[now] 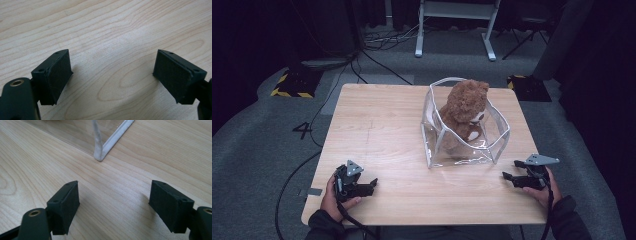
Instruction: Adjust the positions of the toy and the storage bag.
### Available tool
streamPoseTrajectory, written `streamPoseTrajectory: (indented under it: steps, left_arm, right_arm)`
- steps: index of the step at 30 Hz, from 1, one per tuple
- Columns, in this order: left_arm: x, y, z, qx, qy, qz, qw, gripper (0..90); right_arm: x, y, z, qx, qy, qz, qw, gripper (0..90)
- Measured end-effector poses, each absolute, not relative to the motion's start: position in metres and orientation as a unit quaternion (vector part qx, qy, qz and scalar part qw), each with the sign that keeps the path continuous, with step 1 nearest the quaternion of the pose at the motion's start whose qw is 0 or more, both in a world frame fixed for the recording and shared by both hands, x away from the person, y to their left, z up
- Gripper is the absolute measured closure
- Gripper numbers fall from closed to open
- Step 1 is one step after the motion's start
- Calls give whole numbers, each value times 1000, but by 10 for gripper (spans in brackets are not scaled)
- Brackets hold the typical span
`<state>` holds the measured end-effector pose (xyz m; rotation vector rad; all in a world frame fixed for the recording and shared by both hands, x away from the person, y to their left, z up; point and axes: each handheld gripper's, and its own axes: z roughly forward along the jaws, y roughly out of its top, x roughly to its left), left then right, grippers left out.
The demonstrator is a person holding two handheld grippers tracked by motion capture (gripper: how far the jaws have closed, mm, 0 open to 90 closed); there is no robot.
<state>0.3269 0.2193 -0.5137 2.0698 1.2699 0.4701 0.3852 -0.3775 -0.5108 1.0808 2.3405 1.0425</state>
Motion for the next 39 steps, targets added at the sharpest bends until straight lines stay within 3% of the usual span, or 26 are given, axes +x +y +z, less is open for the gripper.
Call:
streamPoseTrajectory:
  steps: [39]
  left_arm:
    - [327,219,-514,789,489,181,325,145]
  right_arm:
    - [385,-377,-511,382,828,369,179,236]
